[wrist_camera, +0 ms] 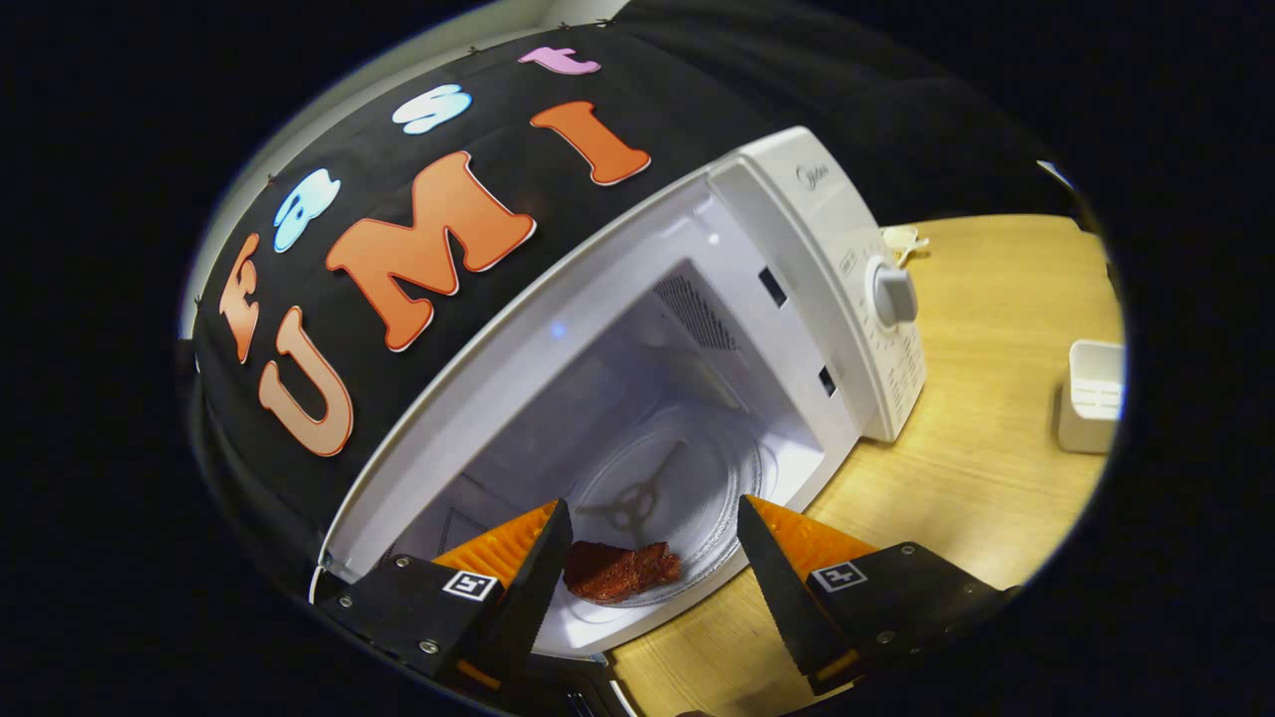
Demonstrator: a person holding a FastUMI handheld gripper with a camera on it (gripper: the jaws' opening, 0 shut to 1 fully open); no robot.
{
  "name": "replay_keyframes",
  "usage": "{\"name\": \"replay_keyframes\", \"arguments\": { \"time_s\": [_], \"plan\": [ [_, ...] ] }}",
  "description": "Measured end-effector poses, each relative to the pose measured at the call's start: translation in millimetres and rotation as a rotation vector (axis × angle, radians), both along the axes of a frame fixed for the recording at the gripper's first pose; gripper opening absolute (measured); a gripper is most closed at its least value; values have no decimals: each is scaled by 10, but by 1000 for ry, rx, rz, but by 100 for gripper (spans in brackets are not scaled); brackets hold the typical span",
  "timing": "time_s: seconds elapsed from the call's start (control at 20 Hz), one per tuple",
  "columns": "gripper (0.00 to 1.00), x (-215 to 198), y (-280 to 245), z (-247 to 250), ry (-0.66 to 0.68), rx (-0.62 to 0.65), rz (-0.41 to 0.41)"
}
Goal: Open the microwave, put the food inside, and close the microwave door.
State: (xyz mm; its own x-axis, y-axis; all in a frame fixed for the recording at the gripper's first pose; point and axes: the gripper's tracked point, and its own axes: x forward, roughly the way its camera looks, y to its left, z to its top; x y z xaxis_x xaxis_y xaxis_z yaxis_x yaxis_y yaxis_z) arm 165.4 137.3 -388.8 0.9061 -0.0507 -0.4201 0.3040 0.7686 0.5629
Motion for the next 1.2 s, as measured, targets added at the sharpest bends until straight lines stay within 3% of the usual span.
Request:
{"name": "replay_keyframes", "arguments": {
  "time_s": [0.45, 0.8, 1.0, 1.05, 1.15, 1.2],
  "plan": [
    [98, -822, -656, 1071, -57, -297, 61],
    [99, -1528, -114, 1992, -129, -491, 224],
    [98, -1922, 477, 2218, -147, -471, 291],
    [96, -1994, 609, 2229, -144, -466, 297],
    [82, -2146, 874, 2238, -148, -462, 310],
    [67, -2224, 994, 2190, -135, -454, 316]
  ]
}}
